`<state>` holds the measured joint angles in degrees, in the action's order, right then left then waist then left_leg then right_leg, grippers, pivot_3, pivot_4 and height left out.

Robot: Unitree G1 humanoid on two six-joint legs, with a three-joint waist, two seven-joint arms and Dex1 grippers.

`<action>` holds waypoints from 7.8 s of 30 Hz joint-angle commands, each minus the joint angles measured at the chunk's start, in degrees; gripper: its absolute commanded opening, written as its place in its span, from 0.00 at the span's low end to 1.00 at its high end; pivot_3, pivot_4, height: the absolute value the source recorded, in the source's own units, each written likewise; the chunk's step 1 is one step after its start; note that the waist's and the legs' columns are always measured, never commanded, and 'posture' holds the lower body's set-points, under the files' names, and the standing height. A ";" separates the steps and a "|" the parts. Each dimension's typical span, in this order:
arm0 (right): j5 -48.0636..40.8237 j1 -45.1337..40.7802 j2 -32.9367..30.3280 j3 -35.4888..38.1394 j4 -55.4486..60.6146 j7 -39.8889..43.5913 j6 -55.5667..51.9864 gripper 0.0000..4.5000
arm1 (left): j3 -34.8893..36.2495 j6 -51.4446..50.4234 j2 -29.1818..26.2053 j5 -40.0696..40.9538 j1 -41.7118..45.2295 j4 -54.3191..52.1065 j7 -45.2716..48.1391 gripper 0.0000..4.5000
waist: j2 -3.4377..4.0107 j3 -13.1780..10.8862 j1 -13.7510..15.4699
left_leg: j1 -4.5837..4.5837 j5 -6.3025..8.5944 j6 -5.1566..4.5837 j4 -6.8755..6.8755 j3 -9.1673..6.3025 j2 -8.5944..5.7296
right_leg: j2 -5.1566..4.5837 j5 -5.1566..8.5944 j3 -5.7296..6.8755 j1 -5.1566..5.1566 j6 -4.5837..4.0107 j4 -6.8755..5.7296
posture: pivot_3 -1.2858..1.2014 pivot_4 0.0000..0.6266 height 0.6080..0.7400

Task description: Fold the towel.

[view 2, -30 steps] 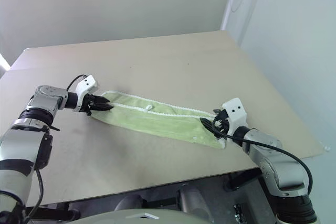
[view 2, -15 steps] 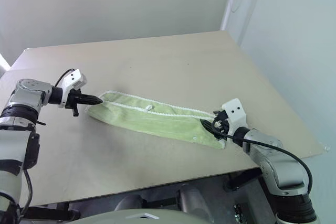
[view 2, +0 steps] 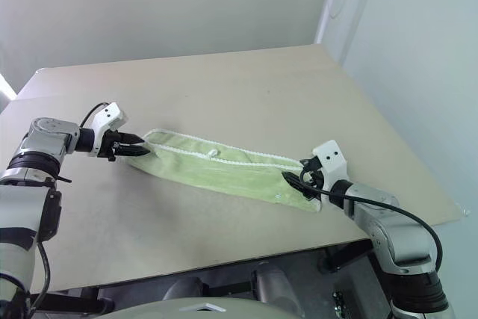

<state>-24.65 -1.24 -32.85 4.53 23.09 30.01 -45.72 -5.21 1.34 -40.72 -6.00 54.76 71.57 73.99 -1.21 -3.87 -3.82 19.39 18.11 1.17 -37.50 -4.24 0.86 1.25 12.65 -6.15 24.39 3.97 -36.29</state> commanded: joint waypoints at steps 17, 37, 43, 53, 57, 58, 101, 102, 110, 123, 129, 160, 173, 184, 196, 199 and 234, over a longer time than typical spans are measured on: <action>1.33 1.33 0.13 1.84 3.17 -1.87 1.70 0.73 | -1.24 5.72 5.49 -3.35 1.90 3.09 -1.62 0.45 | 0.00 0.00 0.34 | 0.05 0.00 -0.01 -0.43 0.00 -0.03 | 0.00 -0.04 -0.01 -0.07 -0.01 -0.12 | 0.52 0.00 1.00; -0.46 -0.69 0.11 2.20 0.41 -1.59 -1.30 0.73 | 1.61 5.71 -0.62 -0.72 1.08 -0.74 4.18 0.01 | 0.00 0.00 -0.15 | 0.01 0.00 -0.01 -0.50 -0.01 -0.02 | 0.02 -0.01 -0.02 -0.09 -0.08 -0.27 | 0.52 0.00 1.00; 0.49 -7.00 0.82 -2.06 -4.54 0.11 -2.44 0.73 | 1.16 6.03 0.29 -0.91 -1.12 -1.73 3.52 0.01 | 0.00 0.00 -0.16 | -0.01 0.00 -0.01 -0.52 -0.01 -0.02 | 0.04 0.00 -0.03 -0.09 -0.09 -0.41 | 0.52 0.00 1.00; 2.09 -12.15 1.19 -5.94 -12.50 1.51 -2.61 0.73 | 1.34 6.16 1.33 -0.72 -1.83 -2.38 2.55 0.01 | 0.00 0.00 -0.14 | -0.02 0.00 -0.01 -0.60 -0.02 -0.03 | 0.03 -0.05 -0.02 -0.08 -0.02 -0.43 | 0.52 0.00 1.00; 2.08 -11.39 1.37 -5.65 -12.19 1.34 -2.41 0.64 | 1.42 6.09 1.18 -0.75 -1.88 -2.33 1.99 0.00 | 0.00 0.00 -0.15 | -0.02 0.00 -0.01 -0.59 -0.03 -0.03 | 0.04 -0.06 -0.02 -0.07 0.01 -0.46 | 0.52 0.00 1.00; 2.12 -11.12 1.34 -5.55 -11.96 1.27 -2.32 0.59 | 1.41 6.09 1.14 -0.77 -1.89 -2.33 1.89 0.00 | 0.00 0.00 -0.14 | -0.02 0.00 -0.01 -0.60 -0.03 -0.03 | 0.03 -0.06 -0.02 -0.08 0.01 -0.47 | 0.52 0.00 1.00; 9.88 -35.89 1.57 0.45 -33.16 5.67 34.96 0.01 | 6.86 -3.81 -10.78 5.03 4.66 -10.74 -0.21 0.00 | 0.13 -0.06 -1.95 | 0.08 0.07 -0.14 -0.36 -0.06 -0.06 | 0.00 -0.02 -0.04 0.19 -0.10 -0.68 | 0.52 0.00 1.00; 9.25 -33.28 1.15 0.41 -30.29 6.81 33.95 0.01 | 6.70 -4.69 -11.92 5.57 2.06 -13.74 1.93 0.00 | 0.15 -0.07 -1.96 | 0.08 0.08 -0.14 -0.40 -0.06 -0.06 | 0.00 -0.01 -0.04 0.20 -0.11 -0.73 | 0.52 0.00 1.00; 2.92 -13.37 -3.72 2.21 -10.76 12.80 25.64 0.01 | 13.40 -20.37 -21.89 15.22 -31.11 -52.25 9.00 0.00 | 0.17 -0.11 -2.00 | -0.03 0.07 -0.14 -0.51 -0.05 0.02 | 0.02 0.26 -0.06 0.14 -0.18 -0.92 | 0.52 0.00 1.00; -0.48 14.86 -11.77 6.51 6.66 20.44 24.64 0.01 | 23.37 -24.62 -27.57 20.17 -55.75 -62.50 5.74 0.00 | 0.20 -0.14 -1.82 | -0.19 0.08 -0.12 -0.53 0.03 0.06 | -0.02 0.35 0.01 0.05 -0.32 -0.83 | 0.52 0.00 1.00; -0.85 16.95 -15.01 7.88 6.32 23.69 26.05 0.01 | 22.40 -24.22 -27.29 20.67 -57.50 -62.26 3.82 0.00 | -0.03 -0.23 -1.72 | -0.30 0.09 -0.09 -0.55 0.07 0.07 | -0.04 0.35 0.02 0.04 -0.31 -0.77 | 0.52 0.00 1.00; 15.97 -18.83 -1.93 -11.62 -31.15 8.30 24.79 0.00 | 3.09 -8.84 -12.59 12.17 -16.16 -12.66 -3.36 0.23 | -0.12 -0.25 -1.74 | -0.08 0.10 -0.15 -0.52 0.05 0.01 | 0.00 0.22 0.03 0.17 -0.33 -0.79 | 0.52 0.00 1.00; 13.45 -21.54 2.32 -6.57 -27.34 7.64 27.58 0.79 | 5.40 -10.26 -12.18 12.23 -13.22 -12.35 1.17 1.00 | -0.13 -0.25 -1.87 | -0.07 0.10 -0.16 -0.57 -0.02 0.00 | 0.01 0.14 0.05 0.15 -0.20 -0.86 | 0.52 0.00 1.00; -16.70 -18.30 3.63 12.66 -9.21 5.02 -24.52 0.79 | 6.43 -10.71 -10.24 12.09 -12.89 -13.09 -1.16 1.00 | -0.14 -0.23 -0.92 | -0.03 0.10 -0.16 -0.58 -0.15 0.00 | 0.00 0.12 0.11 0.15 -0.19 -0.88 | 0.52 0.00 1.00; -50.76 -9.48 20.04 35.03 -8.83 -19.33 -46.78 0.79 | 9.03 -20.22 -8.25 20.29 -22.56 -38.58 4.57 1.00 | 0.08 -0.20 -0.32 | -0.04 0.10 -0.16 -0.53 -0.15 0.02 | 0.00 0.21 0.12 0.08 -0.38 -0.88 | 0.52 0.00 1.00; -60.11 -5.49 22.29 33.71 -10.09 -29.38 -44.36 0.79 | 9.43 -22.80 -7.33 22.22 -27.17 -46.40 3.21 1.00 | 0.11 -0.22 -0.48 | -0.02 0.10 -0.16 -0.49 -0.10 0.06 | 0.00 0.21 0.09 0.08 -0.38 -0.87 | 0.52 0.00 1.00; -83.76 -4.20 13.38 7.15 -18.21 -61.66 -2.12 0.33 | 7.48 -21.59 -5.40 21.25 -27.10 -47.08 -3.50 1.00 | 0.25 -0.29 -1.99 | 0.00 0.10 -0.17 -0.38 -0.02 0.08 | 0.04 0.24 -0.04 0.12 -0.40 -0.64 | 0.52 0.00 1.00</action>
<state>-108.74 -4.06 -19.04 11.50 4.19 -32.81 -47.99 1.23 -21.42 -45.55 15.31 26.21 24.69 70.77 -0.96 -4.16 -5.81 19.39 18.21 1.00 -37.89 -4.26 0.94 1.29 12.89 -6.20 24.52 3.57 -36.91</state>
